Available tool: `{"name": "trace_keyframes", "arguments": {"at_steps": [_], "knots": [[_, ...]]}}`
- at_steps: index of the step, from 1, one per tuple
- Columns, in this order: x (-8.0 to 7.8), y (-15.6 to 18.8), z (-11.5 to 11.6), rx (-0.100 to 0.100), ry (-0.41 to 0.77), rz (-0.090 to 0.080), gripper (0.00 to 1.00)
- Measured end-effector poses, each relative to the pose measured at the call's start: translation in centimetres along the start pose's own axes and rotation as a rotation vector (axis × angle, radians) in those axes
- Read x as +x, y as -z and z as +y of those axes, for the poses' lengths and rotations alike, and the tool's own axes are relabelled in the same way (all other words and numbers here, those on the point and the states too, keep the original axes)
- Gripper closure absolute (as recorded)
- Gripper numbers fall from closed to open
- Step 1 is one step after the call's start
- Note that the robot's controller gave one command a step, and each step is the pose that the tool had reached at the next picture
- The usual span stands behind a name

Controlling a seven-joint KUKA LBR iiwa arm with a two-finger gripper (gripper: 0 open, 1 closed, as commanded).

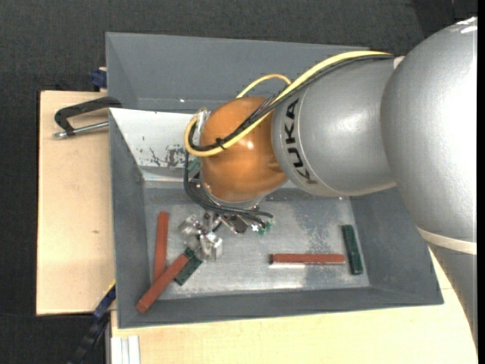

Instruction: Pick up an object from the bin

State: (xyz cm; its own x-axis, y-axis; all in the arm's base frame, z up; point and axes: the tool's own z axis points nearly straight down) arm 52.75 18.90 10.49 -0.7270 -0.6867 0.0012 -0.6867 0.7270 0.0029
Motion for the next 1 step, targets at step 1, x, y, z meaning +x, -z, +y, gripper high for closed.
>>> {"name": "trace_keyframes", "arguments": {"at_steps": [1], "knots": [[-1.24, -2.4, 0.08, 0.003, 0.096, -0.004, 0.0]]}}
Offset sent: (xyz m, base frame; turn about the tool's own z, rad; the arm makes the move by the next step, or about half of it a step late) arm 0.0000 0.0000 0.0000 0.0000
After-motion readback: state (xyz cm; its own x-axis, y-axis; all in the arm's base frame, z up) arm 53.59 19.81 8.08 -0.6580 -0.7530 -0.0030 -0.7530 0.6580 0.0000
